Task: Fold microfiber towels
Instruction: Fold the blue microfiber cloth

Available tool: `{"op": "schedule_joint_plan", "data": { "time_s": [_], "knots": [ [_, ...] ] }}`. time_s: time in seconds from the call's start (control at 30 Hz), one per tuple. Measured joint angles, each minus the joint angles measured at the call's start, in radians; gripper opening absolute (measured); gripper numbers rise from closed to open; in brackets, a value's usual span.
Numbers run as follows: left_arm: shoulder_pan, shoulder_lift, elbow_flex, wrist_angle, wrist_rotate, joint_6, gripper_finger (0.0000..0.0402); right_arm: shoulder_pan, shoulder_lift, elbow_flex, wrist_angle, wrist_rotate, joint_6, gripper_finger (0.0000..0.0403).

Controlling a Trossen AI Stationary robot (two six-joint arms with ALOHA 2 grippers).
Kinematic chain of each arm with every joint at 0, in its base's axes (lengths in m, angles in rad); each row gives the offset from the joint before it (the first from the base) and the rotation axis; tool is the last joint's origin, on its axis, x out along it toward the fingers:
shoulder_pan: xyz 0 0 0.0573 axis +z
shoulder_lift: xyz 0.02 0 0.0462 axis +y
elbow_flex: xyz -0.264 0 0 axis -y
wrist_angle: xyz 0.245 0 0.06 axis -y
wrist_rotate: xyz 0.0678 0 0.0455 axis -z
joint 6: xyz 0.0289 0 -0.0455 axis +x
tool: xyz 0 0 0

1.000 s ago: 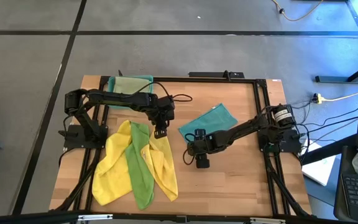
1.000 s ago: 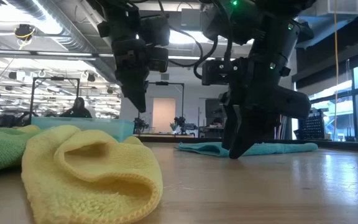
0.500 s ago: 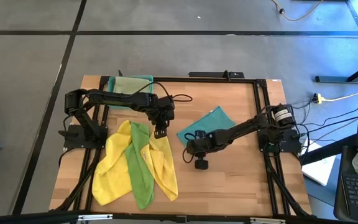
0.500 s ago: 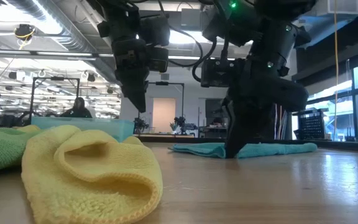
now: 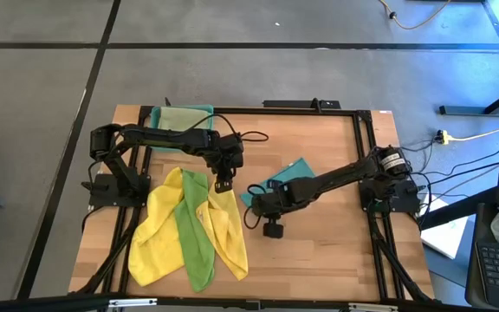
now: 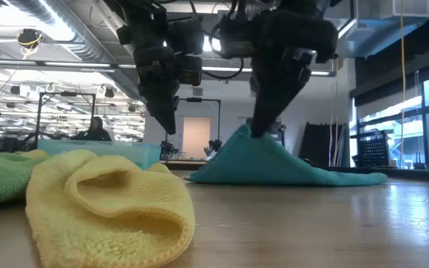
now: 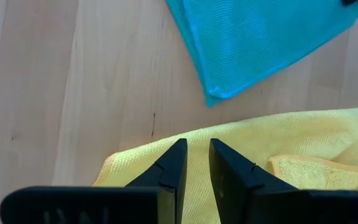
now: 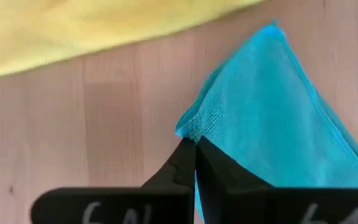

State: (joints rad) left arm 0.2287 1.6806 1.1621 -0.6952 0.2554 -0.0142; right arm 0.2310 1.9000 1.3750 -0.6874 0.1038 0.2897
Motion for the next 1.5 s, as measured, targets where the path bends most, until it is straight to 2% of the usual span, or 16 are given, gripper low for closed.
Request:
{"op": "schedule_joint_plan", "data": {
  "time_s": [0.23, 0.5, 0.57, 0.7, 0.77, 0.97, 1.13, 1.5],
  "knots": [
    [0.003, 0.000, 0.000, 0.007, -0.004, 0.039, 0.0061, 0.019, -0.009, 0.001, -0.154, 0.013, 0.186, 0.0004],
    [0.003, 0.000, 0.000, 0.032, -0.002, 0.053, 0.0061, 0.036, -0.122, 0.003, -0.225, 0.246, 0.450, 0.0003],
    [0.003, 0.000, 0.000, 0.062, 0.042, 0.063, 0.0061, 0.036, -0.149, 0.003, -0.260, 0.273, 0.505, 0.0003],
    [-0.007, 0.000, 0.000, 0.186, 0.236, 0.132, 0.0061, 0.042, -0.169, 0.003, -0.279, 0.291, 0.539, 0.0005],
    [-0.018, 0.000, 0.000, 0.250, 0.294, 0.154, 0.0061, 0.049, -0.170, 0.002, -0.278, 0.281, 0.542, 0.0005],
    [-0.035, 0.000, 0.000, 0.373, 0.322, 0.159, 0.0066, 0.066, -0.168, 0.001, -0.291, 0.261, 0.576, 0.0006],
    [-0.038, 0.000, 0.000, 0.442, 0.317, 0.180, 0.0102, 0.070, -0.168, 0.001, -0.292, 0.261, 0.579, 0.0006],
    [-0.068, 0.037, -0.001, 0.487, 0.236, 0.231, 0.0224, 0.073, -0.167, 0.001, -0.246, 0.261, 0.569, 0.0007]
  ]
}}
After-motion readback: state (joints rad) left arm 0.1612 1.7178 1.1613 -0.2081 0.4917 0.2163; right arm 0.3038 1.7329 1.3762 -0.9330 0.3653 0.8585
